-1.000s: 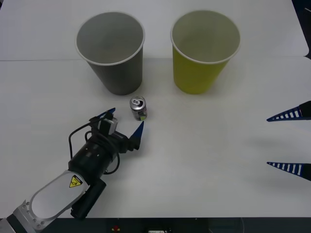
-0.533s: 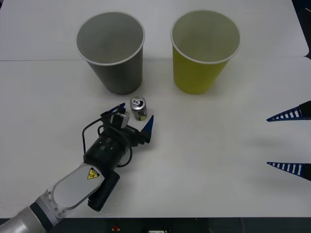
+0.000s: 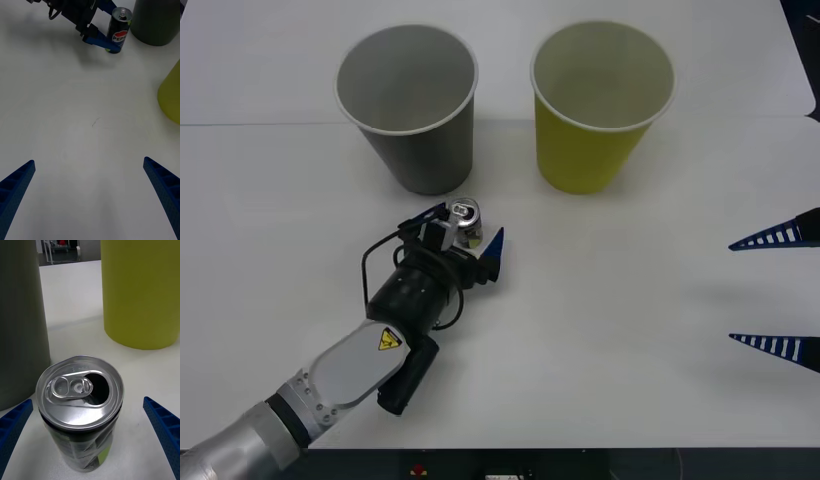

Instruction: Put the can into the green bin and the plastic bottle into the gray bin

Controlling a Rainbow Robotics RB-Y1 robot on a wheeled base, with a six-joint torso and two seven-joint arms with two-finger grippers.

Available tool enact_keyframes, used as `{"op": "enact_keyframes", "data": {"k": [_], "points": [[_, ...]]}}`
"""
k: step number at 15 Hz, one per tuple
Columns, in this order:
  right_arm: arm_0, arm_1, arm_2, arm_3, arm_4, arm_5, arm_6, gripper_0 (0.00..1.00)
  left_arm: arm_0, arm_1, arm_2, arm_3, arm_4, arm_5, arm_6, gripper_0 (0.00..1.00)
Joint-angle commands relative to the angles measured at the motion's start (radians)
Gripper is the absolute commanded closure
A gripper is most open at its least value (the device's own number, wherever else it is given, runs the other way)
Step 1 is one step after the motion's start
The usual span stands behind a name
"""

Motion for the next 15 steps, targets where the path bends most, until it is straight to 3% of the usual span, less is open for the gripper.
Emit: {"op": "enact_keyframes", "data": {"k": [1,2,4,12,15], "points": [[0.000,0.000,0.000,0.000,0.000,0.000,0.000,0.00,-0.009,-0.006,-0.001,0.010,-0.003,-0.001,0.003,0.00],[0.000,0.000,0.000,0.000,0.000,0.000,0.000,0.00,-0.007,-0.006,-0.001,0.009,-0.006,-0.001,0.003,0.02],[0.000,0.000,0.000,0.000,0.000,0.000,0.000,0.00,-0.007,-0.006,-0.001,0.010,-0.019,-0.001,0.004,1.00],[0.000,0.000,0.000,0.000,0.000,0.000,0.000,0.00,-0.007,-0.009,0.000,0.010,-0.056,-0.018,0.012,1.00],[0.000,0.000,0.000,0.000,0.000,0.000,0.000,0.00,0.013,0.018,0.000,-0.042,-0.069,-0.051,0.012,1.00]]}}
